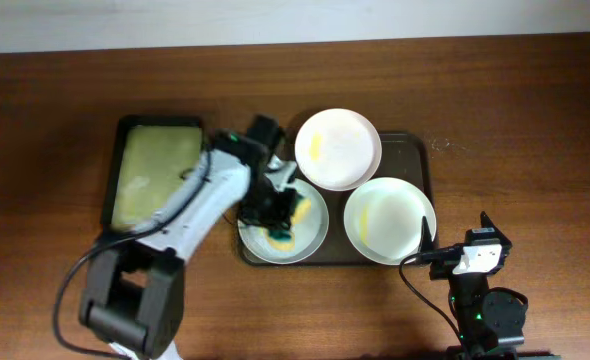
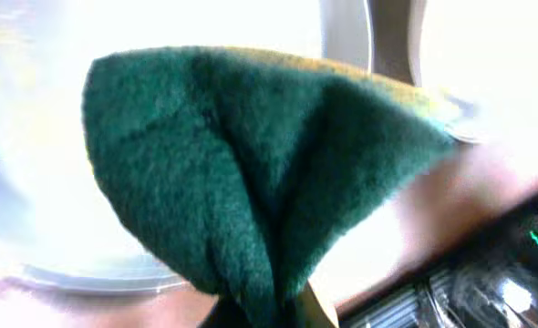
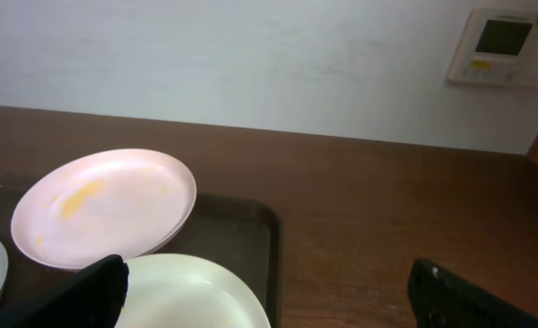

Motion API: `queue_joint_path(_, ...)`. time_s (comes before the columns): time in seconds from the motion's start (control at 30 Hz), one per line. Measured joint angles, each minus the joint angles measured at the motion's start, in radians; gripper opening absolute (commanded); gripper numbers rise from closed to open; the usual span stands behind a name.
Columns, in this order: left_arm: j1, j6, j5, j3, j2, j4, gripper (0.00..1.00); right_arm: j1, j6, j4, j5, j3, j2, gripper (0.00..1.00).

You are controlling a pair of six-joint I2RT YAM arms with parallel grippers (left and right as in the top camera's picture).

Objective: Clean dirty plates on tray and stack at the side
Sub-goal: 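Carry the sponge with the left gripper onto the pale green plate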

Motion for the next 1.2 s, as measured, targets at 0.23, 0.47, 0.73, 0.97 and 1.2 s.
queue_joint_path(0.23,-0.103,-0.317,-0.272,-0.177,0.0,0.208,0.36,0.0,0.0,0.0,0.0,0.0,0.0,0.98)
queue_joint_path(0.47,-0.107,-0.377,-0.301,-0.177,0.0,0.293,0.45,0.0,-0.001,0.0,0.0,0.0,0.0,0.98)
queue_joint_path(0.73,-0.107,-0.354,-0.278,-0.145,-0.002,0.275,0.34,0.0,0.0,0.0,0.0,0.0,0.0,0.98)
queue_joint_path(0.97,-0.105,-0.335,-0.439,-0.008,-0.141,0.101,0.4,0.0,0.0,0.002,0.0,0.0,0.0,0.98)
queue_joint_path(1.2,-0.011,-0.332,-0.468,0.002,-0.229,0.051,0.5,0.002,0.381,0.464,-0.463,-0.002,0.002,0.98)
